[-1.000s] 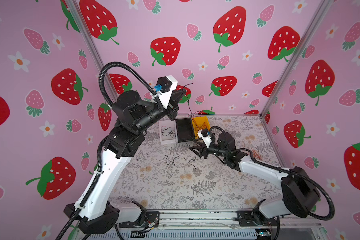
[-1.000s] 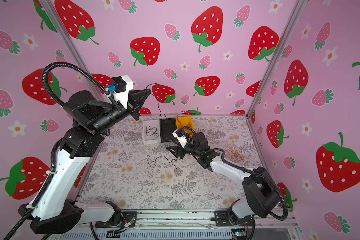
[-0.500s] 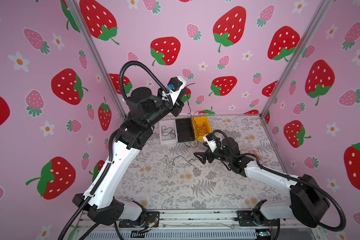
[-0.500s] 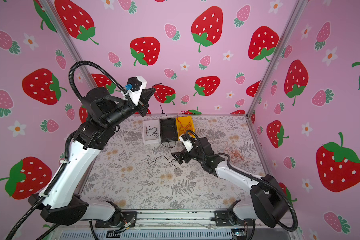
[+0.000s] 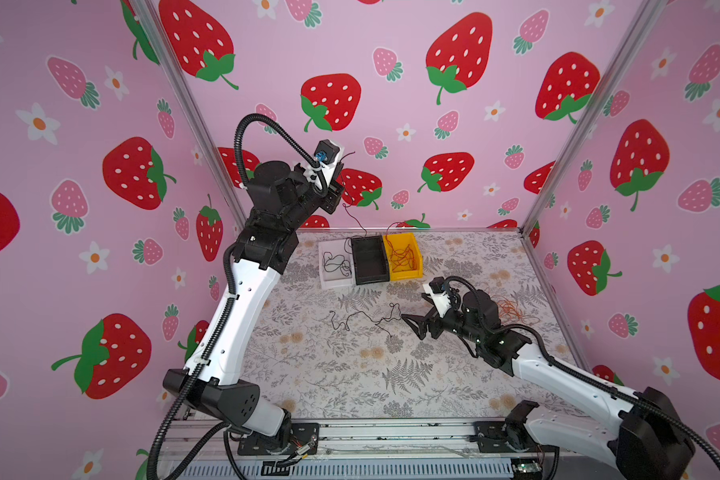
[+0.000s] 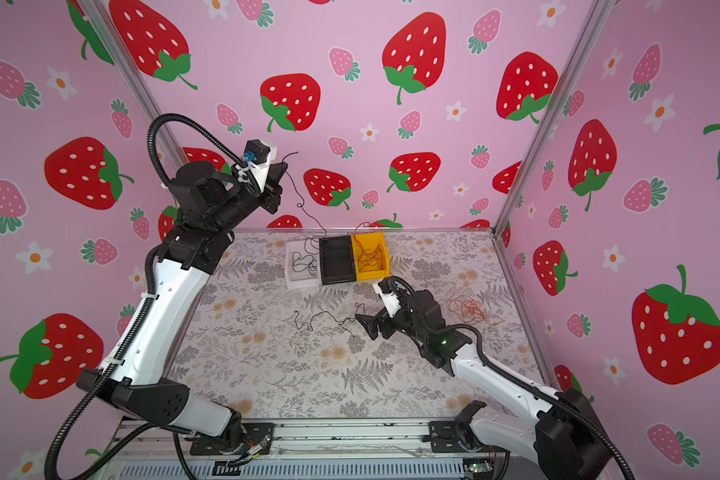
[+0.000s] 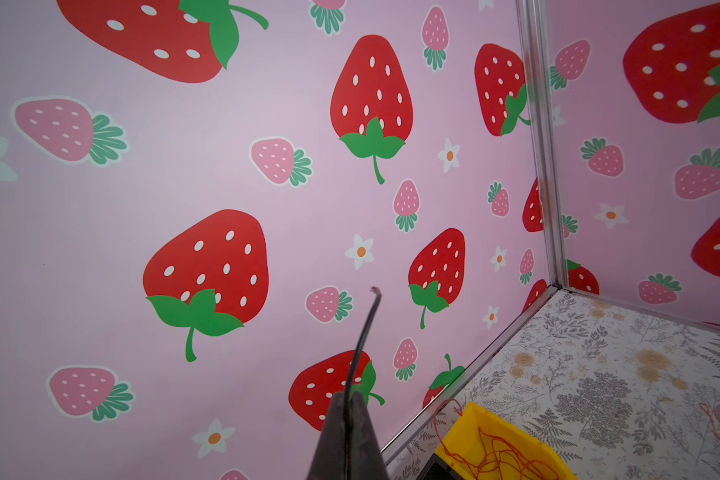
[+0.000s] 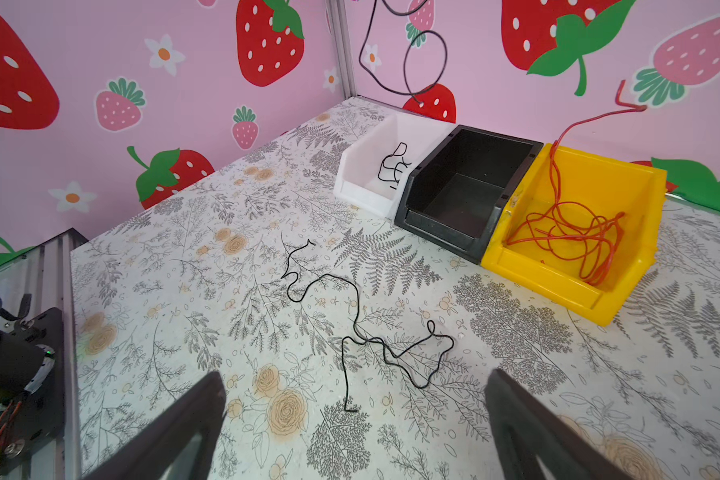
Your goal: Untangle the cables
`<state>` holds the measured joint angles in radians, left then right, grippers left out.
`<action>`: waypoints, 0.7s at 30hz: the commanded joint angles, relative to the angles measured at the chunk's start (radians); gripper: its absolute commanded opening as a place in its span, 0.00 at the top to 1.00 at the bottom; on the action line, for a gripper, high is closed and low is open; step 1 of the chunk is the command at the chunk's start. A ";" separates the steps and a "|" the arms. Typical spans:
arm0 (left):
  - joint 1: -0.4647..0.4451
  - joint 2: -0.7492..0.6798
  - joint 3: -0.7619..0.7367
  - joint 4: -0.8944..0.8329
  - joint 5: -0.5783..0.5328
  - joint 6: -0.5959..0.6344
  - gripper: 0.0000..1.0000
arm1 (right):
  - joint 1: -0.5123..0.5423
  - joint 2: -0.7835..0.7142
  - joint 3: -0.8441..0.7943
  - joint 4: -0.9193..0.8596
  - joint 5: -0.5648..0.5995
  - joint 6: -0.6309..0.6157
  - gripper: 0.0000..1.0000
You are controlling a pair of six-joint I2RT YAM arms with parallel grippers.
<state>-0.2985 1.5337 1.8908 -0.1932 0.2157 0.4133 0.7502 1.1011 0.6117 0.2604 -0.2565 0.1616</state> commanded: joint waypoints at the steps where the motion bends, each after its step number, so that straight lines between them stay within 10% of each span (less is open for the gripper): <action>1: 0.021 0.047 0.029 0.058 0.021 -0.002 1.00 | -0.002 0.009 -0.005 -0.026 0.034 -0.022 0.01; 21: 0.073 0.160 0.029 0.098 -0.046 0.038 1.00 | -0.031 0.075 0.034 -0.092 0.034 -0.053 0.01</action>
<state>-0.2279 1.7031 1.8946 -0.1333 0.1745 0.4274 0.7269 1.1660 0.6189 0.1772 -0.2268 0.1181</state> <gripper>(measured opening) 0.050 0.992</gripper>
